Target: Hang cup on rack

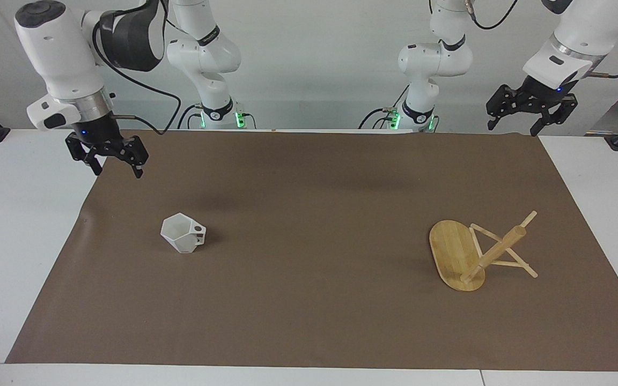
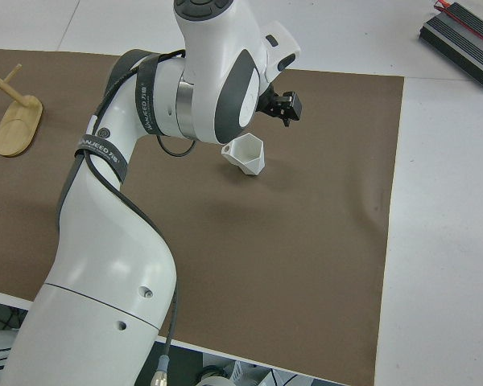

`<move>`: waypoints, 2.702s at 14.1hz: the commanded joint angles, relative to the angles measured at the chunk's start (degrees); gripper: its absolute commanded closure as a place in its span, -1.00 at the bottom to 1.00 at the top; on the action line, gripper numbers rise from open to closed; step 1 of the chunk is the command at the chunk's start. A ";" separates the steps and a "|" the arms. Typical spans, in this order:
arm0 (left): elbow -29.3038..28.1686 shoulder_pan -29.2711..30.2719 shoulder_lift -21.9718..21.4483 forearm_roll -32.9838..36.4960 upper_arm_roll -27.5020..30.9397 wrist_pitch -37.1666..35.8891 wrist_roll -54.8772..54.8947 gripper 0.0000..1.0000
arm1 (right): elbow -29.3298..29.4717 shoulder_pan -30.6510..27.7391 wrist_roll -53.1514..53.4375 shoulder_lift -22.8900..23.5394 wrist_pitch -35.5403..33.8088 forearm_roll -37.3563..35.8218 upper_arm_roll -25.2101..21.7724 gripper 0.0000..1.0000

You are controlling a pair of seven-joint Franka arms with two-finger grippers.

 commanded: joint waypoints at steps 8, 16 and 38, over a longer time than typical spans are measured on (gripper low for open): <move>-1.72 0.22 -1.52 0.61 -0.09 -0.12 -0.32 -1.00 | -3.97 -0.73 -0.83 8.31 13.03 1.04 3.10 -1.00; -1.72 0.22 -1.52 0.61 -0.09 -0.12 -0.32 -1.00 | -7.12 -0.73 0.22 12.88 20.68 1.04 3.63 -1.00; -2.24 6.20 -2.22 0.96 0.35 -4.25 -0.23 -1.00 | -10.47 -0.73 2.78 13.42 22.71 0.95 3.80 0.15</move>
